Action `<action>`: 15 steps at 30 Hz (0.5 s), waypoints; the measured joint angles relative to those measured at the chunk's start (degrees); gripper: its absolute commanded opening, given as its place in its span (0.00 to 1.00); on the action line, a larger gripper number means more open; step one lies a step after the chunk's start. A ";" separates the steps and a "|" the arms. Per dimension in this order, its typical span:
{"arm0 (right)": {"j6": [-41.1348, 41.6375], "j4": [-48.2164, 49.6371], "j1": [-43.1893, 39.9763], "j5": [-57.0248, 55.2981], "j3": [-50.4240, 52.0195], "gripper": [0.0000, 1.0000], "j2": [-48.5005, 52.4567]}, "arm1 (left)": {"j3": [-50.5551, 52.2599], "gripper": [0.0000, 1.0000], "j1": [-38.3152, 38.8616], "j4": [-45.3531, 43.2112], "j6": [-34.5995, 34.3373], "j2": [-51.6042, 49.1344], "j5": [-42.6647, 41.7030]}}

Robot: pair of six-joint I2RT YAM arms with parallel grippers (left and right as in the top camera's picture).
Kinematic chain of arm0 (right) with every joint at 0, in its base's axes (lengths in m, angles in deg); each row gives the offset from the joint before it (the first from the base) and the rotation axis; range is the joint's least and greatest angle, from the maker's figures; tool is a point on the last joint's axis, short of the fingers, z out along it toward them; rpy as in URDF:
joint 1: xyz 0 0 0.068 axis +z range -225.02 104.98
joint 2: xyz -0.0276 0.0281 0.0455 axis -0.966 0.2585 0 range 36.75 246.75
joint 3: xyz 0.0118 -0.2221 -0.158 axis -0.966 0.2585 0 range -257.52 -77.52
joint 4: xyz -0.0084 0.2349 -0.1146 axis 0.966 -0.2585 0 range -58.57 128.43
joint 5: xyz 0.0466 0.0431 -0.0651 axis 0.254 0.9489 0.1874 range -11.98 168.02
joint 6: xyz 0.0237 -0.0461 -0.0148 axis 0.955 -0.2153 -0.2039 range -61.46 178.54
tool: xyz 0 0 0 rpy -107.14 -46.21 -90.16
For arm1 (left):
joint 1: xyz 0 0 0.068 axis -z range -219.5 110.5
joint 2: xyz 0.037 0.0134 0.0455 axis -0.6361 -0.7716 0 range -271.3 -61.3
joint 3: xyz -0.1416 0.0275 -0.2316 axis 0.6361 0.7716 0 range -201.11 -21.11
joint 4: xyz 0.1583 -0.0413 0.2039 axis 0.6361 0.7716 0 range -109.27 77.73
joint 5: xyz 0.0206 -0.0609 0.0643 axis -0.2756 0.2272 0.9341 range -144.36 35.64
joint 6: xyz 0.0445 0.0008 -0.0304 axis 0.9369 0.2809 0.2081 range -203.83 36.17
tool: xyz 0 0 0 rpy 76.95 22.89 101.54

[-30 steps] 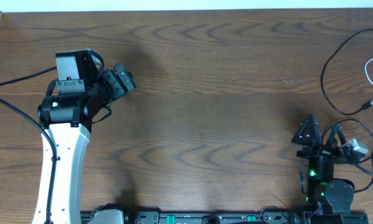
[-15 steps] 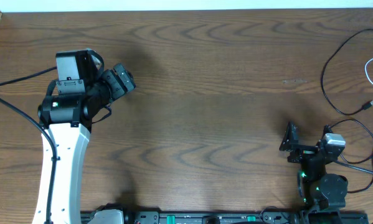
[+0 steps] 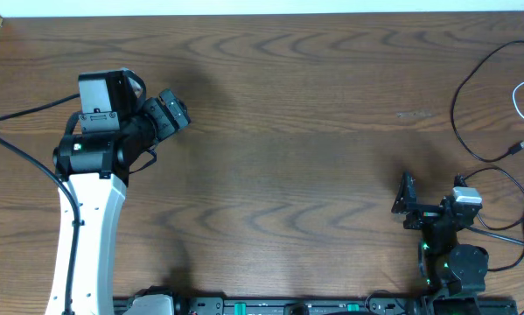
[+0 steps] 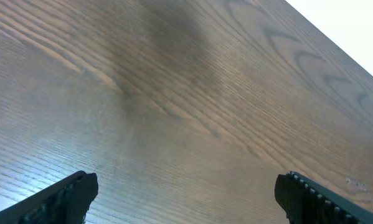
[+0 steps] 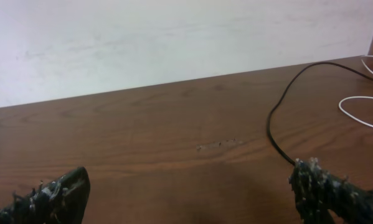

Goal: Untangle cables

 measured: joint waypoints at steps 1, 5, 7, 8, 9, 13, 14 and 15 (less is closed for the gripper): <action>0.00 -0.02 0.00 0.00 0.00 0.99 0.00 | 0.00 0.96 0.00 0.00 0.00 0.00 0.00; 0.00 -0.02 0.00 0.00 0.00 0.99 0.00 | 0.00 0.96 0.00 0.00 0.00 0.00 0.00; 0.00 -0.02 0.00 0.00 0.00 0.99 0.00 | 0.00 0.96 0.00 0.00 0.00 0.00 0.00; 0.00 -0.02 0.00 0.00 0.00 0.99 0.00 | 0.00 0.96 0.00 0.00 0.02 0.00 0.02; 0.00 -0.02 0.00 0.00 0.00 0.99 0.00 | 0.00 0.96 0.00 0.00 0.00 0.00 0.00; 0.00 -0.02 0.00 0.00 0.00 0.99 0.00 | 0.00 0.96 0.00 0.02 0.07 0.00 0.04; 0.00 -0.02 0.00 0.00 0.00 0.99 0.00 | 0.00 0.96 0.00 0.11 0.46 0.07 0.50; 0.00 -0.02 0.00 0.00 0.00 0.99 0.00 | 0.02 0.96 0.00 0.17 0.81 0.22 1.20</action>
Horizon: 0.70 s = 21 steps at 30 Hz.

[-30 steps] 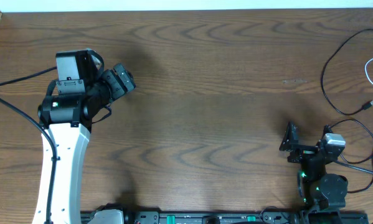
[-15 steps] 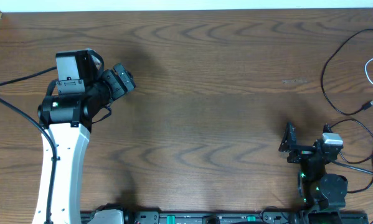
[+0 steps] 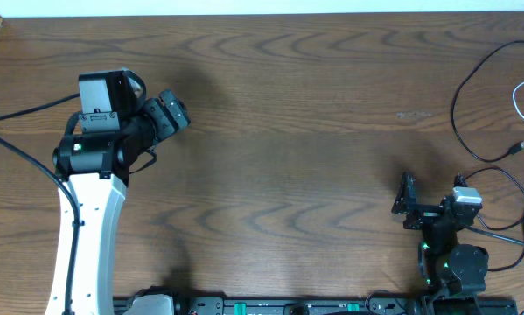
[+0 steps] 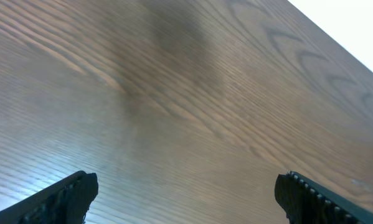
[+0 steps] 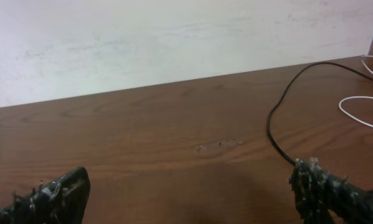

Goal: Untangle cables

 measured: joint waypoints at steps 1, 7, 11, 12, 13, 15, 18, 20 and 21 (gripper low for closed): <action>0.00 0.00 0.00 0.00 0.00 0.99 0.00 | 0.09 0.96 0.02 0.00 0.59 0.33 0.66; -0.02 0.02 0.00 0.02 0.00 0.99 -0.02 | 7.39 0.96 0.48 -3.26 8.33 10.84 3.72; -0.02 0.00 0.09 0.20 0.00 0.99 -0.02 | 17.05 0.96 0.79 -10.23 14.16 22.32 3.80; -0.02 -0.02 0.09 0.24 0.00 0.99 0.00 | 19.93 0.96 0.81 -12.33 15.52 25.77 3.82; -0.02 -0.04 0.09 0.24 0.00 0.99 0.02 | 22.69 0.96 0.81 -14.23 16.83 29.09 3.91; -0.02 -0.02 0.09 0.28 0.00 0.99 0.00 | 27.52 0.96 0.81 -17.59 19.15 35.21 3.93; -0.02 -0.02 0.09 0.42 0.00 0.99 0.00 | 33.99 0.96 0.81 -22.58 23.32 43.82 2.93; -0.02 -0.04 0.09 0.46 0.00 0.99 0.00 | 37.59 0.96 0.81 -25.59 26.47 48.00 1.46; -0.02 -0.02 0.09 0.46 0.00 0.99 0.00 | 39.30 0.96 0.81 -26.99 28.00 49.62 0.68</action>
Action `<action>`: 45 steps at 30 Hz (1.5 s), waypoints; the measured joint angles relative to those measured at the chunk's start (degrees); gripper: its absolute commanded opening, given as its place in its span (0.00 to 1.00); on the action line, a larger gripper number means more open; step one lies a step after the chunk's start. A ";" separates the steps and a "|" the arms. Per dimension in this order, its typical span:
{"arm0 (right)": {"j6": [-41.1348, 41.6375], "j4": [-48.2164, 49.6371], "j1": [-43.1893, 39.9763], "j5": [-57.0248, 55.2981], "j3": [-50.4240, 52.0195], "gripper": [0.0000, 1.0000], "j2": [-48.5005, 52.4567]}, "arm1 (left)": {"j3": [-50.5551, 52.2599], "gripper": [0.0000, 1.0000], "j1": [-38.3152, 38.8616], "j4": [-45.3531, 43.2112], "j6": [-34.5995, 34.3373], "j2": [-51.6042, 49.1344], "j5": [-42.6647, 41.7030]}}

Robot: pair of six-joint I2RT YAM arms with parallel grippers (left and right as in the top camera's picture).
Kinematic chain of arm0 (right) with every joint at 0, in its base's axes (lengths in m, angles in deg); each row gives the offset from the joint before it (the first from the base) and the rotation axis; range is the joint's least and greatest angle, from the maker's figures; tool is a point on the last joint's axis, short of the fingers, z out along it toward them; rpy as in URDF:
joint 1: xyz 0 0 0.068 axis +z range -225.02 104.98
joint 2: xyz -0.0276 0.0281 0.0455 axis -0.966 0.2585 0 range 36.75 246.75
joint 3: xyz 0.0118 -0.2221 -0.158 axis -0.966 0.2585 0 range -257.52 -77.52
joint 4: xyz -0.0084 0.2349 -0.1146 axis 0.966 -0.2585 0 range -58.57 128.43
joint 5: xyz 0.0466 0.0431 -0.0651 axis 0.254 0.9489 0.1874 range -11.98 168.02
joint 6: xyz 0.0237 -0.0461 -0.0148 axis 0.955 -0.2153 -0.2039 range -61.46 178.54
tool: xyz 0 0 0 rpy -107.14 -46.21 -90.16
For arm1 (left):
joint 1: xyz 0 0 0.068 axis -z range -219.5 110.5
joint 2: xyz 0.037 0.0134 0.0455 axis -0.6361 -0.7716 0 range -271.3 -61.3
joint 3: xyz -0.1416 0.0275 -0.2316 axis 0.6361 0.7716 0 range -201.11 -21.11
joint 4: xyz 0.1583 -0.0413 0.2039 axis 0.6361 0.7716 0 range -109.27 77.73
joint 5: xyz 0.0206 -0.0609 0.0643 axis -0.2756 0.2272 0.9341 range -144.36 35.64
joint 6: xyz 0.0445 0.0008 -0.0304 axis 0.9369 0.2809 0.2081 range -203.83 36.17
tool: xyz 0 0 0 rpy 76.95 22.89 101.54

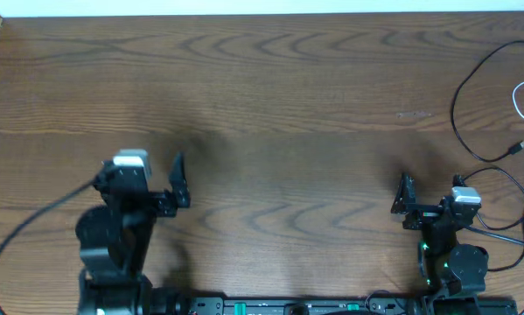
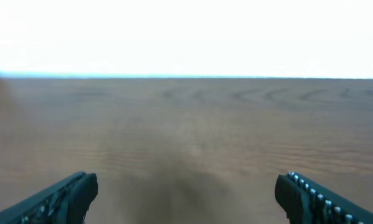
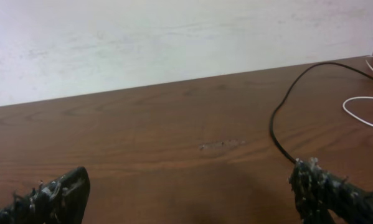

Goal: Untangle cables

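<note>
A black cable [image 1: 458, 98] curves across the table's far right, its plug end [image 1: 520, 147] lying loose. Beside it, at the right edge, is a white cable [image 1: 517, 98]. The right wrist view shows the black cable [image 3: 278, 121] and the white cable [image 3: 362, 111] ahead and to the right. My right gripper [image 3: 189, 202] is open and empty, low near the front right, left of the cables [image 1: 405, 198]. My left gripper [image 2: 186, 202] is open and empty, at the front left [image 1: 179, 180], facing blurred bare wood.
The brown wooden table [image 1: 288, 105] runs back to a white wall [image 3: 174, 37]. More black wiring [image 1: 506, 223] runs around the right arm's base [image 1: 454, 262]. A black rail [image 1: 288, 306] lines the front edge.
My left arm was stretched out over the table's left side; it is now folded back near the front edge, gripper level and still open. The right arm and the cables have not moved.
At both earlier moments my left arm reached over the left part of the table, its gripper open above bare wood, while the right gripper sat open near the cables. Now the left arm sits drawn back at the front, and the cables lie as before.
</note>
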 measured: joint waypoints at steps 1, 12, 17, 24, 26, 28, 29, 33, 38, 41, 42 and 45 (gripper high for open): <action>0.00 -0.02 0.00 0.02 0.00 0.99 0.00 | 1.84 0.96 0.00 -1.81 1.46 1.29 -0.90; 0.00 -0.02 0.00 0.20 0.00 0.99 0.00 | 18.60 0.96 0.00 -15.13 6.54 12.61 -4.61; 0.00 -0.02 0.00 0.20 0.00 0.99 0.00 | 25.92 0.96 0.00 -20.48 6.75 18.10 -5.18; 0.02 -0.04 0.00 0.22 0.00 0.99 0.00 | 31.10 0.96 0.13 -18.43 7.02 23.56 -5.14; 0.00 -0.02 0.00 0.22 0.00 0.99 0.00 | 30.95 0.96 0.13 -17.77 7.37 23.93 -4.96; 0.00 -0.02 0.00 0.22 0.00 0.99 0.00 | 30.60 0.96 0.17 -16.61 7.43 24.02 -4.42; 0.00 0.00 0.00 0.20 0.00 0.99 0.00 | 30.51 0.96 0.17 -16.46 7.41 24.04 -4.17; 0.00 -0.02 0.00 0.22 0.00 0.99 0.00 | 30.40 0.96 0.17 -16.24 7.41 24.06 -3.65; 0.00 -0.02 0.00 0.22 0.00 0.99 0.00 | 30.40 0.96 0.17 -16.24 7.41 24.06 -3.63; 0.00 -0.02 0.00 0.20 0.00 0.99 0.00 | 30.40 0.96 0.17 -16.24 7.41 24.06 -3.63; 0.00 -0.02 0.00 0.22 0.00 0.99 0.00 | 30.40 0.96 0.17 -16.24 7.41 24.06 -3.63; 0.00 -0.02 0.00 0.20 0.00 0.99 0.00 | 30.40 0.96 0.17 -16.24 7.41 24.06 -3.63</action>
